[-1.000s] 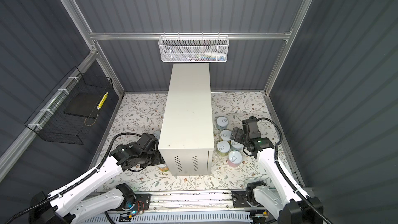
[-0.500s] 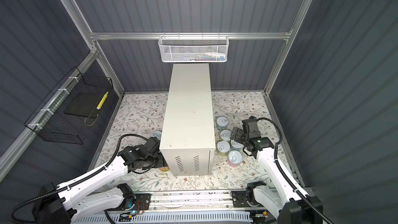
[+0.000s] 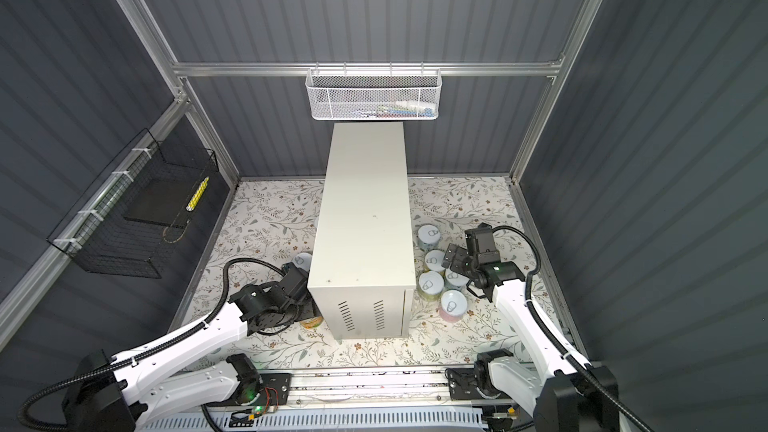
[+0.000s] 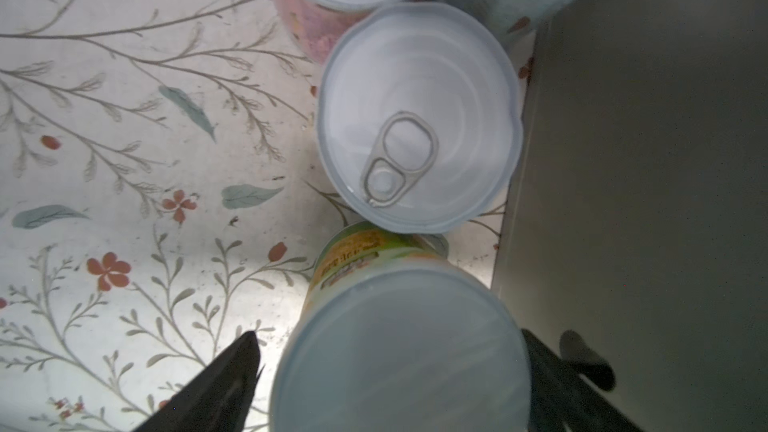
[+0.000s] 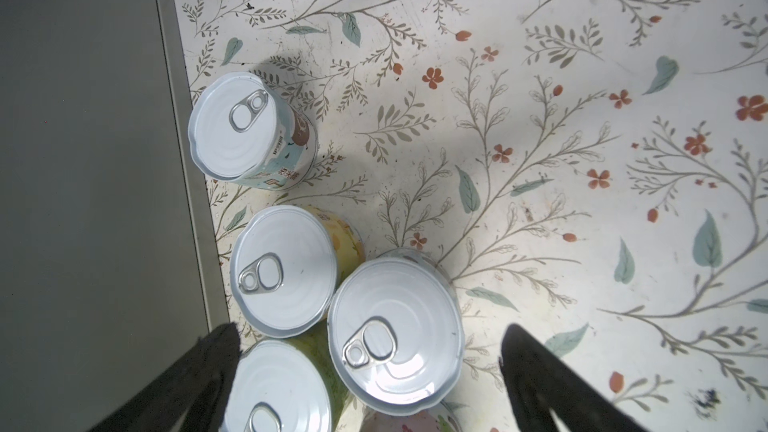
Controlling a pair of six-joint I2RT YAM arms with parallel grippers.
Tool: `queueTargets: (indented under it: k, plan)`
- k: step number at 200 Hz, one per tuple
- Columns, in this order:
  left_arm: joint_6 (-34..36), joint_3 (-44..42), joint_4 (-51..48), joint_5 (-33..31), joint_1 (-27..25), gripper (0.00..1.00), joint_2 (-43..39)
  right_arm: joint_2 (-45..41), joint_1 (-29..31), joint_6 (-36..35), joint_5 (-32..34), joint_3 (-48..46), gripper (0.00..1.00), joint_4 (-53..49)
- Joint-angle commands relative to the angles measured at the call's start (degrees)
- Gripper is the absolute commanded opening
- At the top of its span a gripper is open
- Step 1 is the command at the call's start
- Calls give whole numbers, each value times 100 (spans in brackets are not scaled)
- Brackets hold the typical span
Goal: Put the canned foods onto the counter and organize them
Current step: 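Close the left gripper around the green-orange labelled can and lift it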
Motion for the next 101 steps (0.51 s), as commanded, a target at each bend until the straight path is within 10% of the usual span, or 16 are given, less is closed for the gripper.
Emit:
queueTargets:
  k: [1, 101]
  plan:
    - [-316, -207, -365, -456, -22, 95, -156, 104, 24, 3, -126, 64, 99, 57]
    - [-170, -966, 1339, -496, -21, 99, 379, 201, 17, 26, -174, 23, 99, 141]
